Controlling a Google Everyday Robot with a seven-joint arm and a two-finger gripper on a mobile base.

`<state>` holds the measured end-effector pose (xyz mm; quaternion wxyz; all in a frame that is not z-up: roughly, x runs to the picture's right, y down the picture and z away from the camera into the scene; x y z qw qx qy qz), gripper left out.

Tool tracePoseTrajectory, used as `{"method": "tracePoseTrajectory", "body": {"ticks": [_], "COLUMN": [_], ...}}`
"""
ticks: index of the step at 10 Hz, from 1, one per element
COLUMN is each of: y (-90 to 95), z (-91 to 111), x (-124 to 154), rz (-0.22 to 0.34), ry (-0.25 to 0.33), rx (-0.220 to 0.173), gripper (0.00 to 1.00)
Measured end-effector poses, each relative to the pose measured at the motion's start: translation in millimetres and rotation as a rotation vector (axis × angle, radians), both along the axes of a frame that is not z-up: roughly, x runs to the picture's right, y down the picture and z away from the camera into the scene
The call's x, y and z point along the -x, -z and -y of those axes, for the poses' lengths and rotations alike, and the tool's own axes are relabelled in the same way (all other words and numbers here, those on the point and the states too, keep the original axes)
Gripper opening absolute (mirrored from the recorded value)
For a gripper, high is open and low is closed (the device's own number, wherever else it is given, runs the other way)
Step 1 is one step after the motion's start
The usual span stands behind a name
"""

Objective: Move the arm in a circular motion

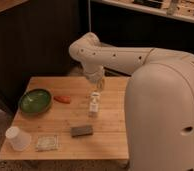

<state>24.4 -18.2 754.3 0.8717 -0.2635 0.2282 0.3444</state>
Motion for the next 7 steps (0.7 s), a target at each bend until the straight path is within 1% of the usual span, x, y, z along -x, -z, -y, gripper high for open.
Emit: {"method": "tracePoseTrajectory", "body": {"ticks": [1,2,3,4,5,6,7], "y": [-2.6,-3.6,-3.6,2.1,7.1,17.0,28.4], "z": [7.9,11.7,10.3,16.4,17.1,13.6,6.1], "x": [1.3,-1.4,-6.6,-37.0,-55.2,-80.7,-104.0], "rz": [0.014,0.011,0.005,-0.067,-0.096,-0.133,-0.164], "ry": [-0.008,-0.014,-0.037,-0.138,-0.187,-0.234,-0.279], "rx": [0.001,0.002,-0.011,-0.047,-0.054,-0.061,-0.061], "gripper": [0.00,0.00,0.00,0.00,0.00,0.00,0.00]}}
